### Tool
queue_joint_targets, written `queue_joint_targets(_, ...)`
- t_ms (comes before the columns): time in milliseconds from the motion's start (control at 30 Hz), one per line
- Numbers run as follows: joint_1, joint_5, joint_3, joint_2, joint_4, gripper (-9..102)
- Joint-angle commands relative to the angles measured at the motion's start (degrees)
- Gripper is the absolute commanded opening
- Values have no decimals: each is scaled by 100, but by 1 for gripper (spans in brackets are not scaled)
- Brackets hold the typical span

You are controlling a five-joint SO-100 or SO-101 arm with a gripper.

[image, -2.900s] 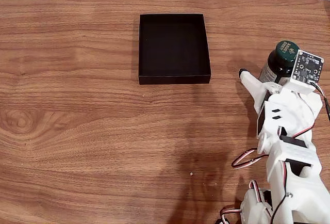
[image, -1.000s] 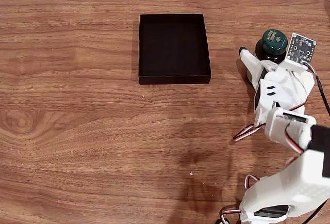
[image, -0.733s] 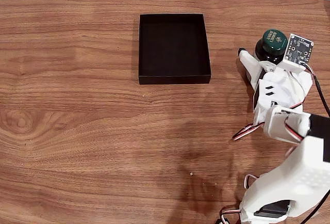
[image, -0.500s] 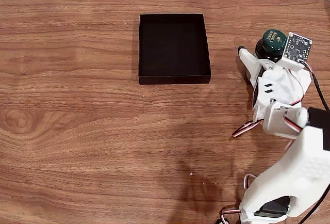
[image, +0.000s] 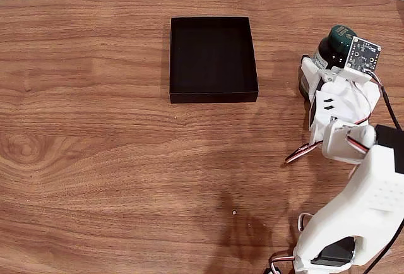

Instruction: Pick up the pill bottle and place it in the black box.

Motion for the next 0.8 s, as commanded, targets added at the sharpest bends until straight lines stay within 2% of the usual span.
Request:
queue_joint_targets(0, -9, -70, -185, 598, 26, 15)
queue_joint_targets(400, -580, -457, 949, 2285, -220, 13)
queue_joint_targets(633, -1310, -694, 2004, 3094, -1222, 13)
queue_joint_targets(767, -1679, -598, 2303, 3366, -1441, 12)
